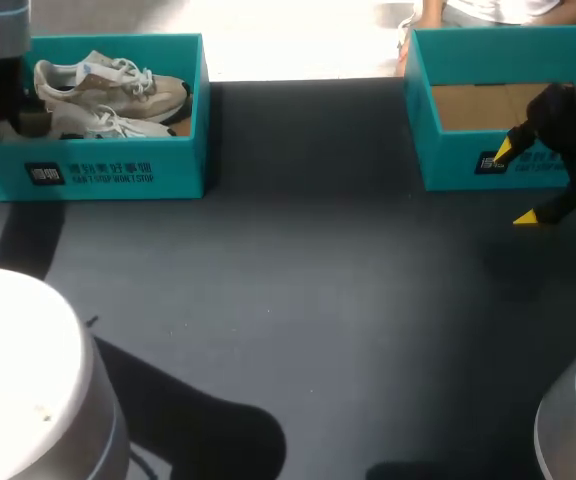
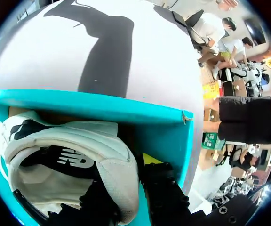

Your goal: Take the shoe out of the shoebox, open the shoe tongue, remove and reinsert the insole, then place the shoe into the shoebox

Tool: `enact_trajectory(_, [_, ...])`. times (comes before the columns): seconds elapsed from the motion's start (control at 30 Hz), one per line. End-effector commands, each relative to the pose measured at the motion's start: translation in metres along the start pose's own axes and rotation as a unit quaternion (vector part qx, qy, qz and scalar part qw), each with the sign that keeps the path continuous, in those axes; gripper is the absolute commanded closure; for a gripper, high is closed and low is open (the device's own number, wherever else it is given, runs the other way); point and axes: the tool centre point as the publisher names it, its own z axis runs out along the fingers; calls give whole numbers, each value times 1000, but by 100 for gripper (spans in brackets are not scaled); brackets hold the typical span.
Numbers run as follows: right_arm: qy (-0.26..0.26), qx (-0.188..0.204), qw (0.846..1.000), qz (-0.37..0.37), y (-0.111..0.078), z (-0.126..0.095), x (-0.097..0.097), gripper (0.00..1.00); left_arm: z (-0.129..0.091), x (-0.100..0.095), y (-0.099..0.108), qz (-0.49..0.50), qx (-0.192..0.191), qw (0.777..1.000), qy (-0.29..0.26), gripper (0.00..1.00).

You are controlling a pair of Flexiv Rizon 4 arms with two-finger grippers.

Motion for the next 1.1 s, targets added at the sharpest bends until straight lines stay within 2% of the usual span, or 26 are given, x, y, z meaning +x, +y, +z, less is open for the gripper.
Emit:
enact_trajectory(0.03, [1, 2, 1000, 0, 1, 1, -1, 0, -40, 15, -7, -7, 0, 1000, 0, 100])
enact_trajectory(0.2, [1, 2, 1000, 0, 1, 1, -1, 0, -81, 29, -12, -20, 4, 1000, -1, 100])
enact_trajectory(0.53, [1, 2, 1000, 0, 1, 1, -1, 0, -121, 53, -19, -1, -2, 999, -34, 100])
enact_trajectory(1.1, [1, 2, 1000, 0, 1, 1, -1, 0, -122, 54, -18, 0, -4, 999, -39, 100])
